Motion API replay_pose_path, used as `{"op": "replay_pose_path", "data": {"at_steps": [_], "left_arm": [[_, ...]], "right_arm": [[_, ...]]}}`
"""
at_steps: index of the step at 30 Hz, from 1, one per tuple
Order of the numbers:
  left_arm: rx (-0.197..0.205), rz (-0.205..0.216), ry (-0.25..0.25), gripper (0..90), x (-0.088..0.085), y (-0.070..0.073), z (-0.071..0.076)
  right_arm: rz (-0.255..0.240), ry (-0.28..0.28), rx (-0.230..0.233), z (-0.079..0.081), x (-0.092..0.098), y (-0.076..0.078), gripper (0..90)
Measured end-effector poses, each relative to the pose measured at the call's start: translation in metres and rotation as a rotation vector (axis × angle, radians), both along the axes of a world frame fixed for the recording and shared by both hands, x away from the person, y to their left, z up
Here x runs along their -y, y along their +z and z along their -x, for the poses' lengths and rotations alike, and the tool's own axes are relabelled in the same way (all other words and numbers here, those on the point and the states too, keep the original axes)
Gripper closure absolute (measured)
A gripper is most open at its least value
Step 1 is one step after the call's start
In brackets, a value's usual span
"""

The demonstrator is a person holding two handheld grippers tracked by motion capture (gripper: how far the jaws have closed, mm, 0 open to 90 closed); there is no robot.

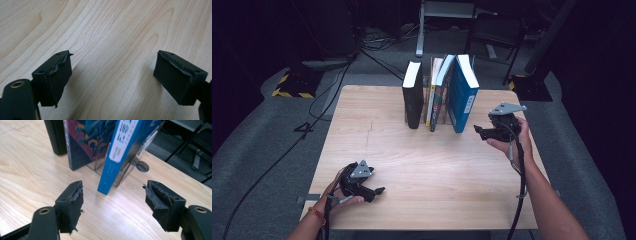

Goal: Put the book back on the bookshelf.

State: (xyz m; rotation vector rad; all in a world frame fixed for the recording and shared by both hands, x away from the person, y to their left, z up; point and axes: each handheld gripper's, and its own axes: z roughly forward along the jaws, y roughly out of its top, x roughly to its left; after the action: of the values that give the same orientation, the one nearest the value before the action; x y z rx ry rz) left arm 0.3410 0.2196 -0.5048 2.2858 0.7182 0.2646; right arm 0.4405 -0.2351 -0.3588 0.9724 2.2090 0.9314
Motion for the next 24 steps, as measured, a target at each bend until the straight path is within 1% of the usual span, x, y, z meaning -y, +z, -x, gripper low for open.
{"op": "replay_pose_path", "data": {"at_steps": [2,3,4,7,10,13,18,20,22,23,24], "left_arm": [[0.000,0.000,0.000,14.5,0.000,0.000,0.000],[0.000,-0.001,0.000,14.6,0.000,0.000,0.000],[0.000,-0.001,0.000,14.6,0.000,0.000,0.000],[0.001,0.001,-0.001,14.6,0.000,0.000,0.000],[0.001,0.000,-0.001,14.6,0.000,0.000,0.000],[0.001,0.000,-0.002,14.6,0.000,0.000,0.000],[0.001,0.000,-0.001,14.6,0.000,0.000,0.000],[0.001,0.000,-0.001,14.6,0.000,0.000,0.000],[0.001,0.000,-0.001,14.6,0.000,0.000,0.000],[0.001,0.000,-0.002,14.5,0.000,0.000,0.000],[0.001,0.000,-0.001,14.5,0.000,0.000,0.000]], "right_arm": [[0.015,0.010,0.006,0.005,0.004,-0.006,29.9],[0.026,0.021,0.012,0.011,0.008,-0.013,29.6],[0.026,0.021,0.012,0.011,0.008,-0.013,29.6],[0.034,0.041,0.028,0.022,0.015,-0.024,29.4],[0.031,0.063,0.027,0.031,0.022,-0.035,28.7],[0.026,0.067,0.027,0.041,0.032,-0.050,28.8],[0.020,0.064,0.016,0.052,0.043,-0.066,28.7],[0.021,0.068,0.021,0.056,0.046,-0.072,28.8],[0.023,0.068,0.014,0.058,0.047,-0.074,28.6],[0.034,0.077,0.007,0.063,0.050,-0.079,28.2],[0.039,0.079,0.007,0.065,0.051,-0.082,28.2]]}}
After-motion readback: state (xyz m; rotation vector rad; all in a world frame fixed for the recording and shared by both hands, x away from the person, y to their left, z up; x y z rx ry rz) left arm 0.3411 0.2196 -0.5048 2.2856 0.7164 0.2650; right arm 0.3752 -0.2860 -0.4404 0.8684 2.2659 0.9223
